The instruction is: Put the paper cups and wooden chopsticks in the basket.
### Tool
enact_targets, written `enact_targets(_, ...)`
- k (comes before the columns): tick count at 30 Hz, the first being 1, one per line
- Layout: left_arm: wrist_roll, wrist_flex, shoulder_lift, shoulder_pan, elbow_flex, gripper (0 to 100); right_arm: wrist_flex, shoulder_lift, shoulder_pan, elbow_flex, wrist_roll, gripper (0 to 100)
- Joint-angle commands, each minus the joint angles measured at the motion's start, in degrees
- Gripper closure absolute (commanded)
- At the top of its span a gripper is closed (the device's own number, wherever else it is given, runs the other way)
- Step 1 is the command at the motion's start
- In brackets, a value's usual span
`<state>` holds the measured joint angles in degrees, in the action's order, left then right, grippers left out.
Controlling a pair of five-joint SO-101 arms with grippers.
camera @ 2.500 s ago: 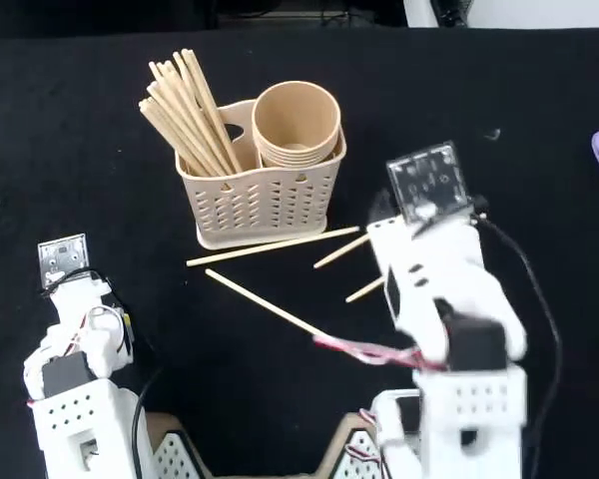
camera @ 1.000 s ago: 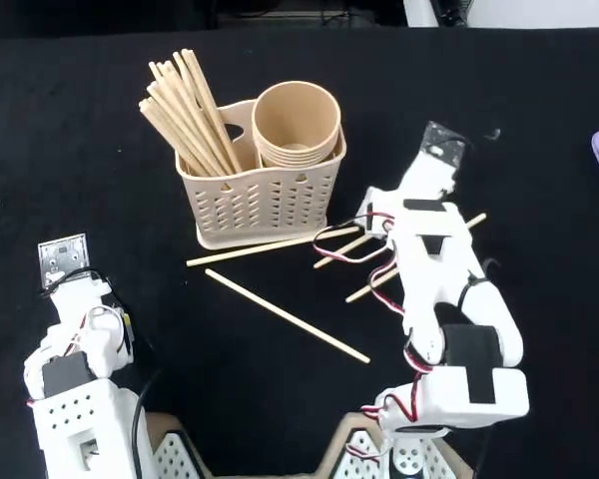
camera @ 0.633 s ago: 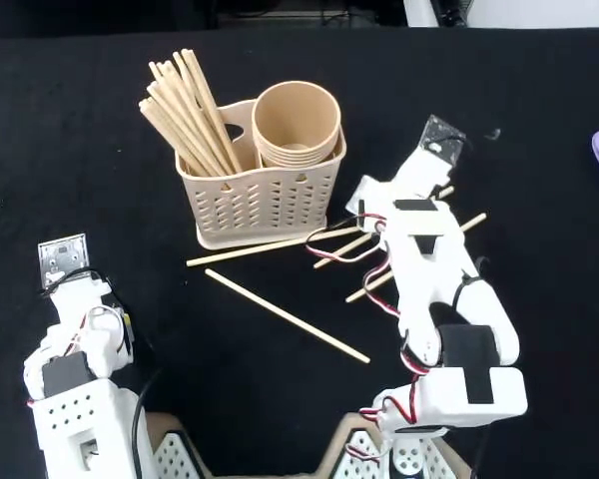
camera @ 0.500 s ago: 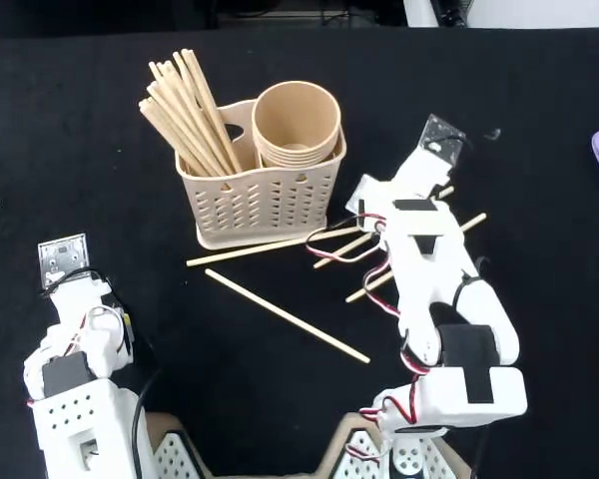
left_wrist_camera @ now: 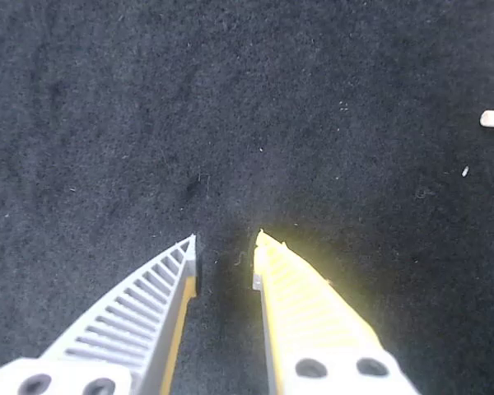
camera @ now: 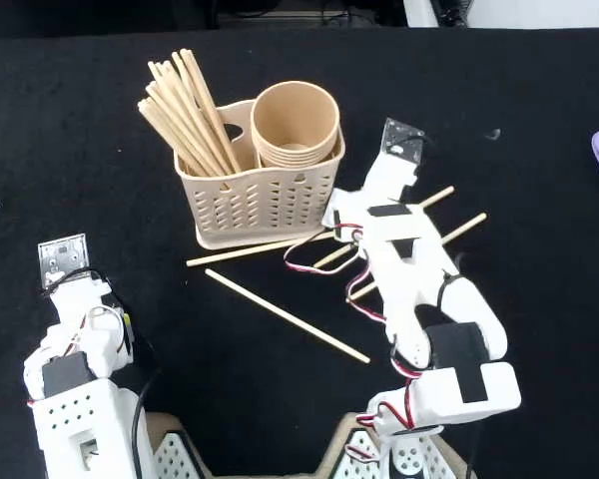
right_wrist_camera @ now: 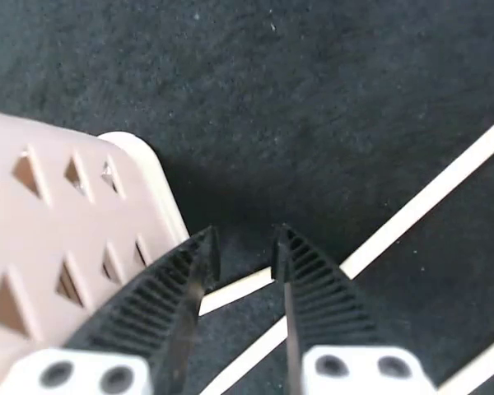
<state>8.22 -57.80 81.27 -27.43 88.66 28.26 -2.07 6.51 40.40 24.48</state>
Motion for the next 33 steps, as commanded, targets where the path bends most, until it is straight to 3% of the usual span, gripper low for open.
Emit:
enact_targets(1, -0.53, 0.97, 0.62, -0.40, -0.40, 87, -1.05, 0.31, 1.32, -0.22, -0.79, 88.5)
enact_targets(20, -0.53, 0.97, 0.62, -0.40, -0.40, 87, 14.59, 0.92, 1.14, -0.48, -1.41, 88.5)
enact_targets(33, -0.53, 0.97, 0.62, -0.40, -0.40, 87, 24.09, 1.01, 1.14, -4.00, -17.58, 88.5)
